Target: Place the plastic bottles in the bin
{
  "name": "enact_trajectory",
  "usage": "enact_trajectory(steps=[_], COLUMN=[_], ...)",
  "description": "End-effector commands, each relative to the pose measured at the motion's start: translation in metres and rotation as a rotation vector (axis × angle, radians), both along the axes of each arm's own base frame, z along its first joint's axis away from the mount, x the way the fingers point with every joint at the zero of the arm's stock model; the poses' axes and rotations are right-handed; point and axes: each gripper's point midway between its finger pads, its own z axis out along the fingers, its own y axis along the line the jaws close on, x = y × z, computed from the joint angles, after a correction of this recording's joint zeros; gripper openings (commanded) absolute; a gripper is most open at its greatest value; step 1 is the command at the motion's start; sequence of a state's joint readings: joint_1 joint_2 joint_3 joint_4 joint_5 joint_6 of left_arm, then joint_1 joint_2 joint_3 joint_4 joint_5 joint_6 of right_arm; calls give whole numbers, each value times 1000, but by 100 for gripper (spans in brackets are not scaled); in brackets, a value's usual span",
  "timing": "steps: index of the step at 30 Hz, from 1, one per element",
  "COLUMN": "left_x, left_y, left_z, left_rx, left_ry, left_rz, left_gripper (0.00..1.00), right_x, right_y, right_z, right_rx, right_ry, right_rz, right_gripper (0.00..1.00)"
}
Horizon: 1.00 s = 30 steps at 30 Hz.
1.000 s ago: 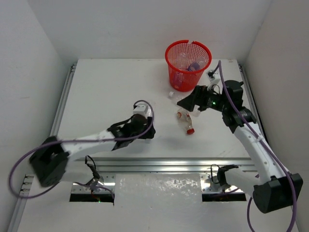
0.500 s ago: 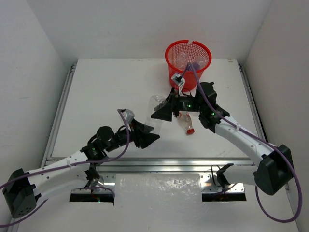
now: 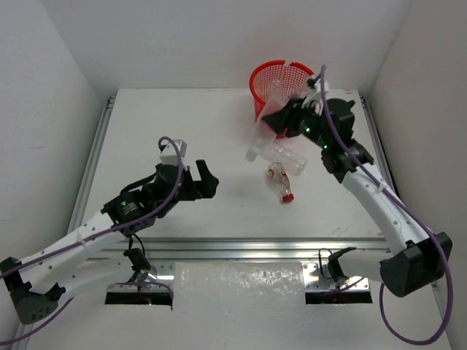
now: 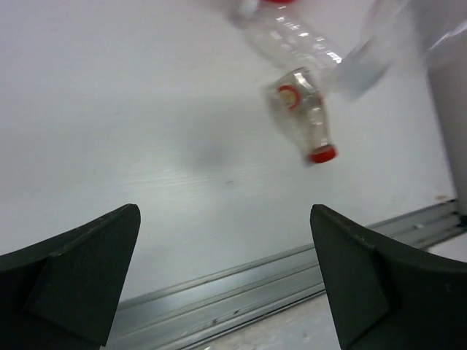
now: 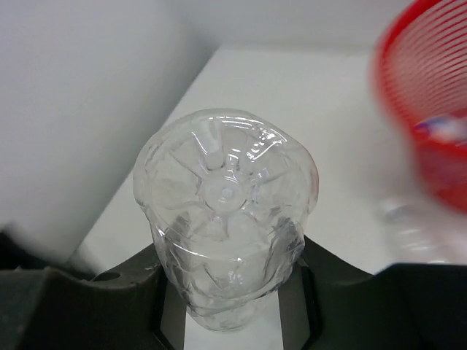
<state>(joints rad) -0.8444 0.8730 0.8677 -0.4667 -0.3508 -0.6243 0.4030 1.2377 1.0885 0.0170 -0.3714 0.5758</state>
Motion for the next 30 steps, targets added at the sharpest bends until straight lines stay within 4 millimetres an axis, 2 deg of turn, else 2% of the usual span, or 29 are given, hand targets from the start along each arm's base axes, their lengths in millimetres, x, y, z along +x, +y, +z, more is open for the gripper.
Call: enact_trajectory(steps=[1,2,3,4,5,6,7,8,9,10,13,14,15,18,24,27,30], left_x=[-25,-26,-26,-24,-23,-25,-24,-25,-26,-24,-24,-24,-24,-23,-26,-28,-28], left_y=[75,79,80,70,68,70,68,69,71,74,69,67,65,65,67,68,68], left_z=[-22,-13,-9,2,4,-1,3,4,6,4,1,-2,-3,-6,4,6,6], left_rx=[230,226,224,170,151,138,112,114,111,118,117,126,133,143,104,94,94], left_ry=[98,51,24,-26,-60,-91,-108,-107,-104,-106,-99,-90,-86,-73,-110,-118,-117], left_rz=[175,160,145,107,88,80,72,73,80,103,76,69,61,62,60,56,58], left_gripper=[100,100,100,100,100,100,100,100,100,100,100,100,100,100,100,100,100], right_x=[65,79,89,98,119,130,139,160,172,181,219,227,243,260,262,258,253], right_y=[-88,-106,-111,-116,-118,-128,-130,-130,-137,-139,-140,-141,-140,-147,-146,-150,-146], right_z=[57,61,66,89,77,81,103,87,88,110,102,96,85,54,-21,-52,-72], right_rx=[-91,-122,-139,-132,-181,-207,-204,-248,-288,-284,-383,-429,-459,-534,-597,-624,-626], right_ry=[-155,-178,-191,-236,-228,-241,-285,-264,-278,-323,-352,-351,-341,-288,-142,-82,-39], right_rz=[-474,-563,-594,-624,-645,-694,-718,-731,-757,-782,-801,-798,-801,-816,-759,-765,-739], right_gripper=[0,0,0,0,0,0,0,0,0,0,0,0,0,0,0,0,2])
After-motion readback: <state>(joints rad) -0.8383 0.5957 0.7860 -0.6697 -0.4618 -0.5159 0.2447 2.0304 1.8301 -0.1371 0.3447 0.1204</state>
